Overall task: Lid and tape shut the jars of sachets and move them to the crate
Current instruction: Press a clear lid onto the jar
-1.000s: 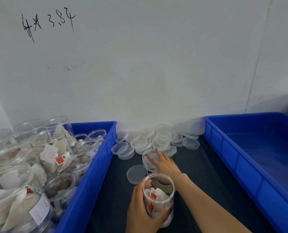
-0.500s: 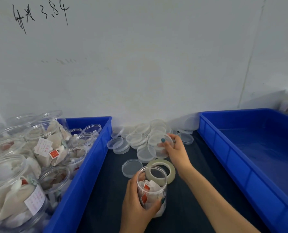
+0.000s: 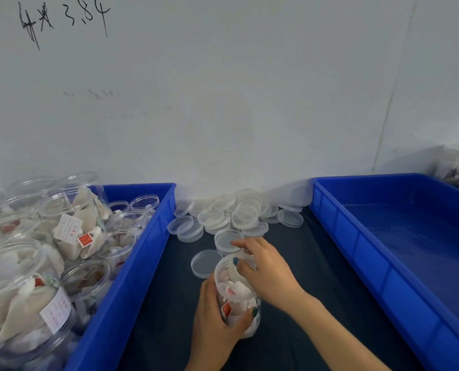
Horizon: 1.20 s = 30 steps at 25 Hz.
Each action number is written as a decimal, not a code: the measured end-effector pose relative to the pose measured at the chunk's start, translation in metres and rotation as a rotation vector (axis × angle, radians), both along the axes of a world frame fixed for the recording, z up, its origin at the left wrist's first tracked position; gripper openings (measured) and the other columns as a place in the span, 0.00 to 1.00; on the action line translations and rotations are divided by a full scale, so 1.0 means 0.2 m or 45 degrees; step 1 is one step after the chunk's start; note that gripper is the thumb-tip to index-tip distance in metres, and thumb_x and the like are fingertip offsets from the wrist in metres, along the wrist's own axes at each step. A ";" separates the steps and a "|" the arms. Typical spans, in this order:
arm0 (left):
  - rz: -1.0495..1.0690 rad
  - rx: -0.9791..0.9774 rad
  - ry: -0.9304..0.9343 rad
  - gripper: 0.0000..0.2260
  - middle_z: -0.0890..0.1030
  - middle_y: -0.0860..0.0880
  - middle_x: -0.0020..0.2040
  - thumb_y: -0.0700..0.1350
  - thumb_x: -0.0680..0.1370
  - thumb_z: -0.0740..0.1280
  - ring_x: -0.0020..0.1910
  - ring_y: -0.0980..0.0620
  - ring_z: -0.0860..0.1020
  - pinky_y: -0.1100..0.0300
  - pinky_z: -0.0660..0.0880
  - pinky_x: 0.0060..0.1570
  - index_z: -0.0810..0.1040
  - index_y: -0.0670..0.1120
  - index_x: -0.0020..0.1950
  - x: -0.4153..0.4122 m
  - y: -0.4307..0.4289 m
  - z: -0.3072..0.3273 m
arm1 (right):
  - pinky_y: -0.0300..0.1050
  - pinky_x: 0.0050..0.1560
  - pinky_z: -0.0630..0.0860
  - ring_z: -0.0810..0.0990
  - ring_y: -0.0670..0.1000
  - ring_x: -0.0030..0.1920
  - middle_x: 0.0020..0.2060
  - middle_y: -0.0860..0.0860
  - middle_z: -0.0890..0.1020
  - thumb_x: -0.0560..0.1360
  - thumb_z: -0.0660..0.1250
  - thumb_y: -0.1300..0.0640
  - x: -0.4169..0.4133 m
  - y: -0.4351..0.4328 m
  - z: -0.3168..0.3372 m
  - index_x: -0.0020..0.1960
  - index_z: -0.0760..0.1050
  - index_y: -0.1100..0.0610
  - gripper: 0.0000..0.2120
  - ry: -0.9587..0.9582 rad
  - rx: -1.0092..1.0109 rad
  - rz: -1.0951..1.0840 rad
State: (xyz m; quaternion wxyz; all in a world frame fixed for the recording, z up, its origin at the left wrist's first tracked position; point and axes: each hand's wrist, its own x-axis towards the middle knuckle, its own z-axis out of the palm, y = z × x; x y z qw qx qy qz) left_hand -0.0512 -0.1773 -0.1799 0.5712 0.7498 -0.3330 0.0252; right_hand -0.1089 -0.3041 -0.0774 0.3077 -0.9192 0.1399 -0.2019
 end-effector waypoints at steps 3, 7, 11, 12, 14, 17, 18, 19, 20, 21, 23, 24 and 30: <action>0.016 0.046 0.018 0.36 0.72 0.66 0.59 0.59 0.63 0.76 0.63 0.70 0.71 0.79 0.67 0.53 0.66 0.60 0.68 0.02 0.00 -0.04 | 0.37 0.59 0.69 0.71 0.42 0.65 0.67 0.39 0.72 0.81 0.58 0.44 -0.01 0.04 -0.03 0.70 0.70 0.42 0.18 -0.025 -0.222 0.169; 0.126 0.169 0.054 0.37 0.67 0.64 0.55 0.48 0.67 0.80 0.62 0.59 0.73 0.78 0.66 0.50 0.64 0.51 0.71 0.01 -0.07 -0.06 | 0.41 0.58 0.69 0.68 0.43 0.64 0.67 0.38 0.69 0.67 0.53 0.23 -0.02 0.08 -0.09 0.68 0.66 0.38 0.34 0.029 -0.482 0.104; 0.048 0.095 0.153 0.42 0.75 0.66 0.53 0.58 0.55 0.77 0.55 0.66 0.78 0.75 0.74 0.44 0.62 0.60 0.66 0.01 -0.07 -0.11 | 0.41 0.55 0.71 0.71 0.45 0.62 0.64 0.39 0.71 0.69 0.60 0.30 0.00 0.08 -0.13 0.65 0.69 0.39 0.28 -0.108 -0.467 0.091; 0.075 0.069 0.154 0.41 0.74 0.68 0.56 0.59 0.56 0.75 0.56 0.68 0.77 0.76 0.74 0.46 0.60 0.60 0.66 0.01 -0.08 -0.12 | 0.41 0.55 0.72 0.72 0.45 0.61 0.63 0.39 0.72 0.69 0.62 0.32 0.00 0.07 -0.13 0.65 0.70 0.39 0.27 -0.124 -0.446 0.100; 0.096 0.034 0.158 0.38 0.72 0.70 0.57 0.60 0.59 0.75 0.56 0.67 0.77 0.80 0.70 0.46 0.58 0.61 0.63 0.01 -0.10 -0.12 | 0.39 0.55 0.72 0.72 0.43 0.59 0.62 0.39 0.73 0.70 0.64 0.33 0.00 0.05 -0.13 0.66 0.71 0.39 0.26 -0.141 -0.412 0.126; -0.040 0.075 0.174 0.42 0.72 0.75 0.56 0.55 0.56 0.82 0.53 0.71 0.77 0.79 0.71 0.43 0.58 0.68 0.58 0.03 -0.07 -0.11 | 0.37 0.54 0.72 0.71 0.42 0.58 0.61 0.39 0.73 0.71 0.66 0.34 -0.01 0.03 -0.12 0.66 0.72 0.40 0.26 -0.127 -0.382 0.152; -0.054 0.076 0.203 0.42 0.74 0.74 0.55 0.54 0.55 0.83 0.52 0.70 0.78 0.77 0.73 0.42 0.59 0.71 0.57 0.04 -0.06 -0.10 | 0.37 0.54 0.73 0.71 0.41 0.58 0.61 0.39 0.74 0.70 0.66 0.34 -0.01 0.03 -0.11 0.66 0.72 0.40 0.25 -0.118 -0.371 0.158; -0.065 0.054 0.240 0.41 0.76 0.72 0.53 0.54 0.55 0.83 0.50 0.68 0.80 0.75 0.74 0.42 0.60 0.72 0.56 0.04 -0.04 -0.08 | 0.37 0.55 0.73 0.72 0.41 0.58 0.60 0.39 0.74 0.70 0.66 0.35 -0.01 0.02 -0.10 0.65 0.73 0.40 0.25 -0.118 -0.353 0.158; -0.074 0.032 0.275 0.39 0.78 0.71 0.52 0.54 0.55 0.82 0.49 0.67 0.80 0.74 0.75 0.41 0.62 0.73 0.55 0.03 -0.04 -0.06 | 0.37 0.57 0.72 0.73 0.41 0.58 0.59 0.38 0.75 0.70 0.66 0.36 -0.01 0.01 -0.10 0.64 0.73 0.41 0.24 -0.128 -0.305 0.148; -0.075 0.017 0.288 0.37 0.79 0.71 0.52 0.54 0.56 0.82 0.49 0.68 0.80 0.74 0.75 0.41 0.64 0.74 0.56 0.02 -0.03 -0.03 | 0.37 0.58 0.72 0.73 0.39 0.58 0.59 0.37 0.75 0.70 0.67 0.37 -0.02 -0.01 -0.09 0.63 0.74 0.41 0.23 -0.143 -0.205 0.132; -0.069 -0.035 0.244 0.38 0.78 0.71 0.54 0.51 0.58 0.83 0.51 0.70 0.79 0.75 0.74 0.43 0.68 0.71 0.60 -0.02 0.00 0.02 | 0.38 0.61 0.72 0.74 0.37 0.60 0.58 0.36 0.76 0.72 0.70 0.40 -0.04 -0.06 -0.09 0.62 0.75 0.40 0.19 -0.159 0.137 0.114; -0.065 -0.086 0.230 0.38 0.79 0.69 0.55 0.49 0.59 0.84 0.51 0.68 0.80 0.72 0.76 0.44 0.71 0.67 0.62 -0.03 0.01 0.03 | 0.40 0.62 0.72 0.74 0.37 0.61 0.59 0.36 0.77 0.73 0.72 0.41 -0.05 -0.07 -0.09 0.61 0.75 0.40 0.18 -0.166 0.321 0.125; -0.189 -0.178 0.257 0.33 0.84 0.57 0.52 0.58 0.56 0.83 0.49 0.59 0.83 0.67 0.79 0.43 0.76 0.51 0.58 -0.04 0.07 0.16 | 0.49 0.64 0.76 0.77 0.48 0.64 0.59 0.44 0.80 0.76 0.71 0.51 -0.13 -0.10 -0.09 0.61 0.76 0.48 0.14 -0.291 0.718 0.201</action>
